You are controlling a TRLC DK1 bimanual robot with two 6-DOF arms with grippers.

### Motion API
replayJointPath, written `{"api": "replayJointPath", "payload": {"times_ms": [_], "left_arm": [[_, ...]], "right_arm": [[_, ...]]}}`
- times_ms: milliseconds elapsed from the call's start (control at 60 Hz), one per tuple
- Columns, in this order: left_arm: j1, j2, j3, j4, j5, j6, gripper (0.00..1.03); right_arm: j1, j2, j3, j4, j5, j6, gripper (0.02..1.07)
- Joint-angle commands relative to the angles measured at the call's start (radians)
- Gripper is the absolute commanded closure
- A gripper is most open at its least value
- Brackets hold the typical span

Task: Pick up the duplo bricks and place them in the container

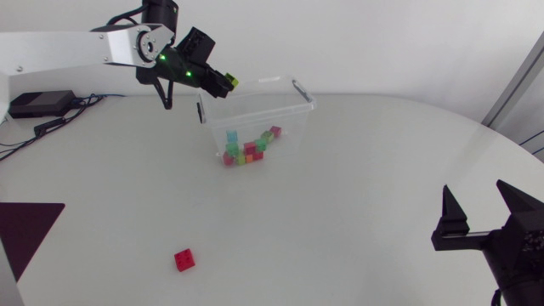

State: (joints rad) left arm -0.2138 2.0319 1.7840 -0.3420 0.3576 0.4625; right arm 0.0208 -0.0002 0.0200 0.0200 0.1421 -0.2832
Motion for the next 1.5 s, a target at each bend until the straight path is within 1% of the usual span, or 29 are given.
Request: {"api": "replayJointPath", "payload": {"times_ms": [0, 17, 33, 117, 183, 200, 317, 367, 400, 483, 617, 717, 833, 950, 1000, 1100, 1233, 1317, 1483], "left_arm": [[-0.018, 0.053, 0.052, -0.014, -0.011, -0.036, 0.23], [-0.024, 0.051, 0.055, -0.012, -0.025, -0.039, 0.06], [-0.025, 0.051, 0.057, -0.012, -0.026, -0.041, 0.02], [-0.024, 0.014, 0.051, -0.018, -0.046, -0.087, 0.03], [-0.019, -0.025, 0.04, -0.022, -0.143, -0.157, 0.03], [-0.018, -0.036, 0.037, -0.026, -0.154, -0.166, 0.03], [0.011, -0.177, -0.069, -0.071, -0.161, -0.159, 0.04], [0.021, -0.272, -0.166, -0.074, -0.161, -0.088, 0.04], [0.027, -0.314, -0.21, -0.08, -0.161, -0.062, 0.04], [0.036, -0.434, -0.359, -0.146, -0.161, 0.025, 0.04], [0.051, -0.598, -0.63, -0.158, -0.161, 0.145, 0.04], [0.048, -0.687, -0.79, -0.178, -0.161, 0.215, 0.04], [0.04, -0.782, -0.945, -0.206, -0.161, 0.265, 0.04], [0.011, -0.874, -1.083, -0.238, -0.161, 0.295, 0.04], [-0.007, -0.903, -1.132, -0.241, -0.174, 0.301, 0.04], [-0.045, -0.923, -1.198, -0.244, -0.213, 0.311, 0.04], [-0.079, -0.885, -1.226, -0.229, -0.223, 0.308, 0.04], [-0.105, -0.832, -1.236, -0.175, -0.244, 0.297, 0.04], [-0.128, -0.743, -1.241, -0.126, -0.253, 0.288, 0.04]], "right_arm": [[0.008, -0.003, -0.025, 0.009, -0.001, 0.019, 0.07], [0.01, -0.003, -0.025, 0.009, -0.001, 0.019, 0.07], [0.008, -0.003, -0.025, 0.009, -0.001, 0.019, 0.07], [0.008, -0.003, -0.025, 0.009, -0.001, 0.019, 0.07], [0.01, -0.003, -0.025, 0.009, -0.001, 0.019, 0.07], [0.008, -0.003, -0.026, 0.009, -0.001, 0.019, 0.07], [0.008, -0.003, -0.025, 0.009, -0.001, 0.019, 0.07], [0.008, -0.003, -0.025, 0.009, -0.001, 0.019, 0.07], [0.01, -0.003, -0.025, 0.009, -0.001, 0.019, 0.07], [0.008, -0.003, -0.025, 0.009, -0.001, 0.019, 0.07], [0.008, -0.003, -0.026, 0.009, -0.001, 0.019, 0.07], [0.01, -0.003, -0.025, 0.009, -0.001, 0.019, 0.07], [0.008, -0.003, -0.025, 0.009, -0.001, 0.019, 0.07], [0.007, -0.003, -0.025, 0.009, -0.001, 0.019, 0.07], [0.007, -0.003, -0.026, 0.009, -0.001, 0.019, 0.07], [0.008, -0.003, -0.025, 0.009, -0.001, 0.019, 0.07], [0.005, -0.003, -0.025, 0.009, -0.001, 0.019, 0.07], [0.004, -0.003, -0.026, 0.009, -0.001, 0.019, 0.07], [0.002, -0.003, -0.025, 0.009, -0.001, 0.019, 0.07]]}}
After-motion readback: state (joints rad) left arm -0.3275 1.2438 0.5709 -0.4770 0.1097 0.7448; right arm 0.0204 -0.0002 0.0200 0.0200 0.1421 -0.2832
